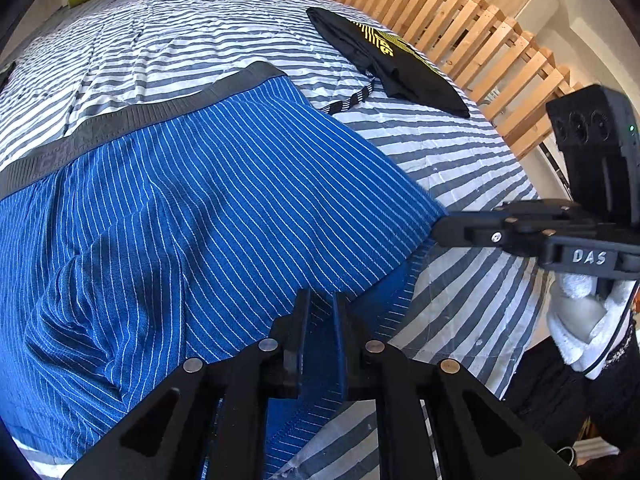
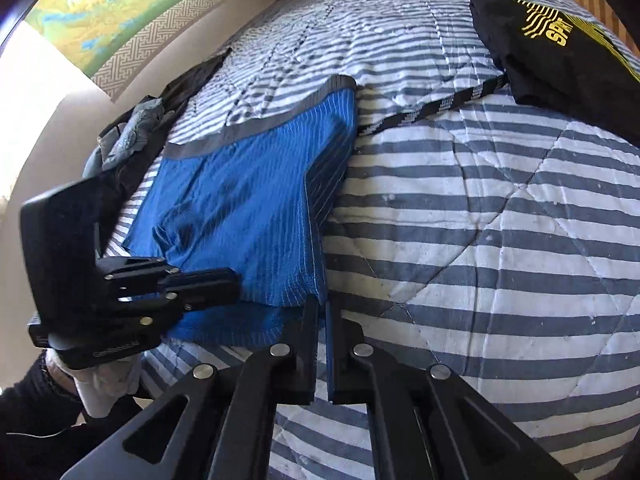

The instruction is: Fold small clothes

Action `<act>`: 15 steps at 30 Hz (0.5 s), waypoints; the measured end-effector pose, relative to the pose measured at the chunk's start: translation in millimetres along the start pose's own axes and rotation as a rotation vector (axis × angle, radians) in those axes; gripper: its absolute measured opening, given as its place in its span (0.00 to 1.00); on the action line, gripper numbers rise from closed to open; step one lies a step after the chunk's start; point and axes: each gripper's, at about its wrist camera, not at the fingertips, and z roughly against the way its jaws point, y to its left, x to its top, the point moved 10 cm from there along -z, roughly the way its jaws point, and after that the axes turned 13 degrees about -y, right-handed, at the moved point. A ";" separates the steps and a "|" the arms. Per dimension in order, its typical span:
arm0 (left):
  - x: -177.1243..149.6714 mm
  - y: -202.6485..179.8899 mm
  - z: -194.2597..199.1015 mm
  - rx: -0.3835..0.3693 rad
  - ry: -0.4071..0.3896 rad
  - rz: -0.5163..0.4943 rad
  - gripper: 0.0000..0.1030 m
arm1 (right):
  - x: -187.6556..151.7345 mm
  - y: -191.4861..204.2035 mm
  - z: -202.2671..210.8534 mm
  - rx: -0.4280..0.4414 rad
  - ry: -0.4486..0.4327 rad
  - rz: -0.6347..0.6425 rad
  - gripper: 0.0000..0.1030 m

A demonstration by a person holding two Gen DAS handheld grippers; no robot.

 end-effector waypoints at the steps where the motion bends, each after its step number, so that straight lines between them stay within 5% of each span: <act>1: 0.1 -2.7 1.7 0.000 -0.006 -0.012 0.22 | 3.8 4.1 6.9 0.014 -0.015 0.010 0.03; 4: 3.3 -16.5 6.5 0.005 -0.034 -0.049 0.49 | 11.1 18.8 23.7 0.143 -0.013 -0.013 0.06; 6: 9.0 -32.2 10.7 0.011 -0.074 -0.103 0.51 | 15.9 21.3 29.4 0.187 -0.015 -0.015 0.06; 11: 15.3 -75.5 -6.8 0.007 -0.080 -0.233 0.58 | 41.4 -14.0 39.7 0.107 -0.100 -0.132 0.08; 15: 22.2 -82.2 -39.5 0.080 -0.051 -0.243 0.58 | 58.1 -36.9 46.7 0.055 -0.151 -0.174 0.12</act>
